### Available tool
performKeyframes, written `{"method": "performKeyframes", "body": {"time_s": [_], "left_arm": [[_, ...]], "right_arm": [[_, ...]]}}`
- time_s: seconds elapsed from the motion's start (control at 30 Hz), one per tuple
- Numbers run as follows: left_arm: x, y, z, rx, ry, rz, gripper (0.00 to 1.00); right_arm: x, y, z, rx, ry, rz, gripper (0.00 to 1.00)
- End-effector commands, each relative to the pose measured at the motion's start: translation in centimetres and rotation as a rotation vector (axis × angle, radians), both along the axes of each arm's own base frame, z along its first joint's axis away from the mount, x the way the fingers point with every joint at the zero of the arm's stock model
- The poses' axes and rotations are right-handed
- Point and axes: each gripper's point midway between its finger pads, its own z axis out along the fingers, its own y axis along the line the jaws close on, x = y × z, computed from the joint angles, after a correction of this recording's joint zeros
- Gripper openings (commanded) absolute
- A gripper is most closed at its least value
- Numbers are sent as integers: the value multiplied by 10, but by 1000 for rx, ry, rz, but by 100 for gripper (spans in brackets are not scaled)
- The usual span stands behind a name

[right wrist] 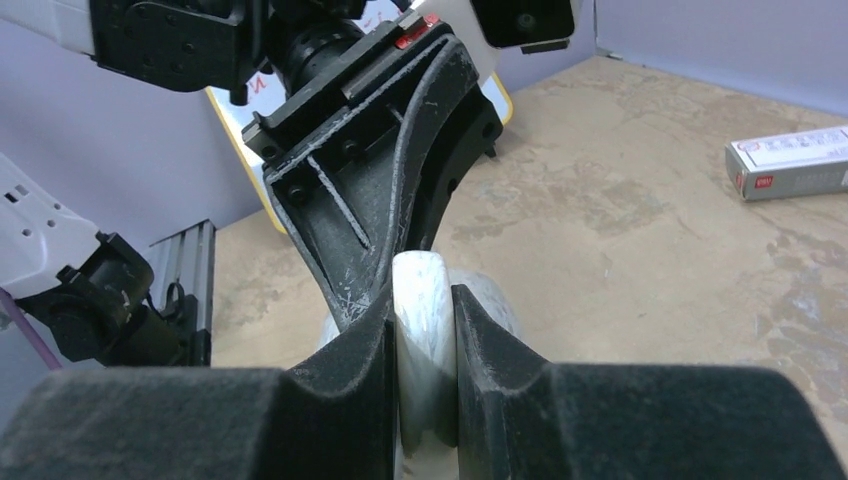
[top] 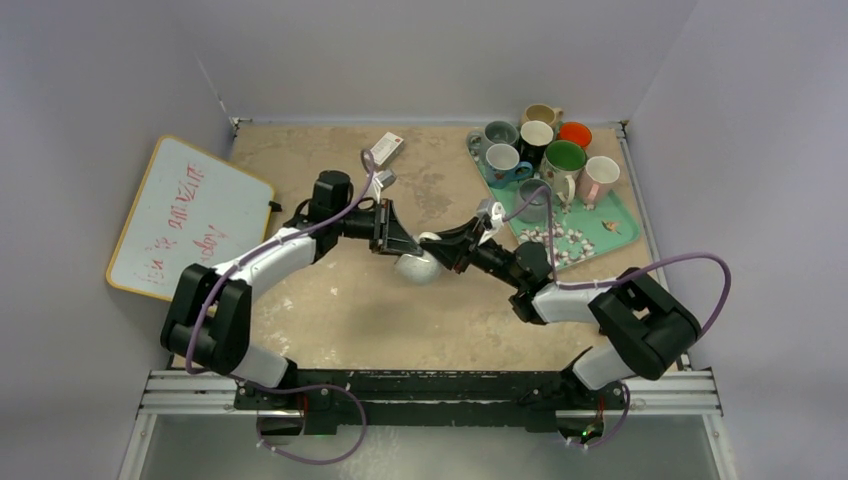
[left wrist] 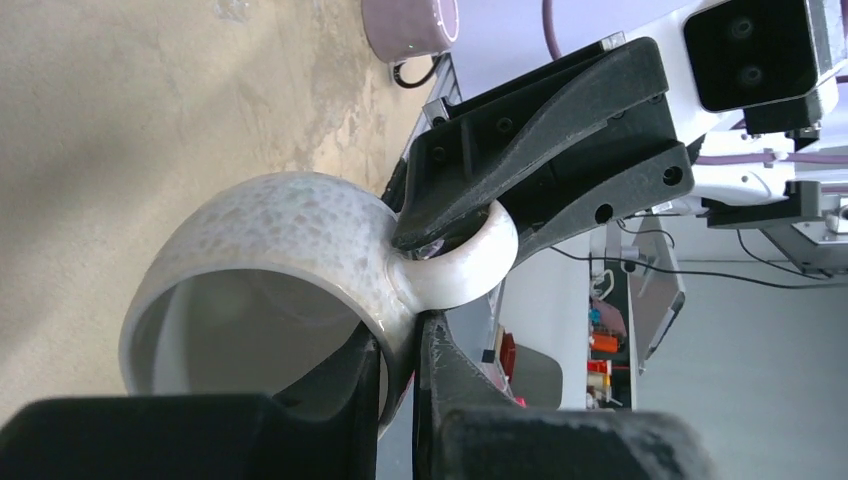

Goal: Turn the mug right side up
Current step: Turn over the cup at the center of the board.

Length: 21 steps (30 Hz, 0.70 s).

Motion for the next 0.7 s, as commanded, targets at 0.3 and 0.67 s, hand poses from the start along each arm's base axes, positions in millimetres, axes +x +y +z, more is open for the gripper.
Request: {"method": "performKeyframes", "body": {"time_s": [0.3, 0.67], "left_arm": [[39, 21, 6, 378, -303, 74, 0], [60, 26, -18, 609, -434, 55, 0]], "right_arm": [[1, -21, -23, -317, -58, -74, 10], [11, -15, -55, -513, 2, -18, 7]]}}
